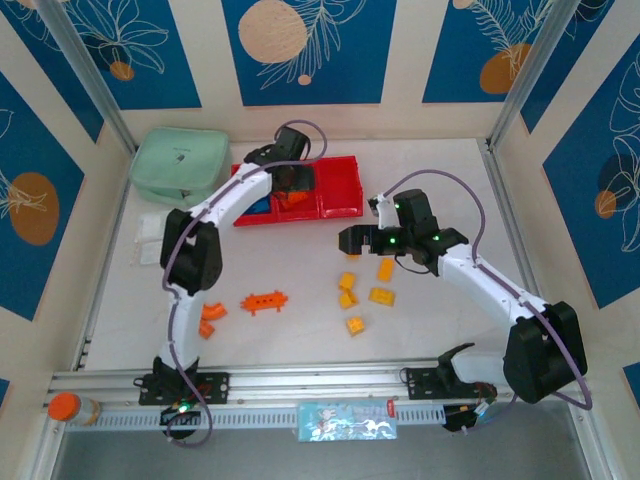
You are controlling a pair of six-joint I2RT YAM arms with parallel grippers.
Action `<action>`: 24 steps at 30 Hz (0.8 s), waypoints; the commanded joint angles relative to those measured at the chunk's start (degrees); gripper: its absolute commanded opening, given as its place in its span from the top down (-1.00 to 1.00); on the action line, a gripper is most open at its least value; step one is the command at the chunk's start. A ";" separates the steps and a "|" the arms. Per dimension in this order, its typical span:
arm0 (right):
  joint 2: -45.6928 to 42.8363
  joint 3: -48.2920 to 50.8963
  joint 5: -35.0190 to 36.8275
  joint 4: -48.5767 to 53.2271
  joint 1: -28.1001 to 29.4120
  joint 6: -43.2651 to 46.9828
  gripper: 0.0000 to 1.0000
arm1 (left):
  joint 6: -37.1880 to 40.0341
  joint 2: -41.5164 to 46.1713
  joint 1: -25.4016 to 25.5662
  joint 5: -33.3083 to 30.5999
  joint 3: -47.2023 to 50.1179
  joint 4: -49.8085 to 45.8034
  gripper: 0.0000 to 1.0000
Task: Sort the legos into containers by color
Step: Place the lego in the container.
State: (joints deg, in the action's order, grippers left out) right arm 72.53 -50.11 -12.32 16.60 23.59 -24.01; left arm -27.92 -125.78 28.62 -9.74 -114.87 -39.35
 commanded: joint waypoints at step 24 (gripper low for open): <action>-3.30 -1.95 -3.09 5.28 7.36 1.81 -0.98 | 0.70 22.65 0.09 12.05 21.21 3.77 -0.65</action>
State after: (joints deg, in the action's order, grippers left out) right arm 70.91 -51.66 -15.55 20.14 29.12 -23.51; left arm -27.92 -110.19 28.03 -0.25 -99.53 -37.98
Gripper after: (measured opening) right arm 0.991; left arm 0.827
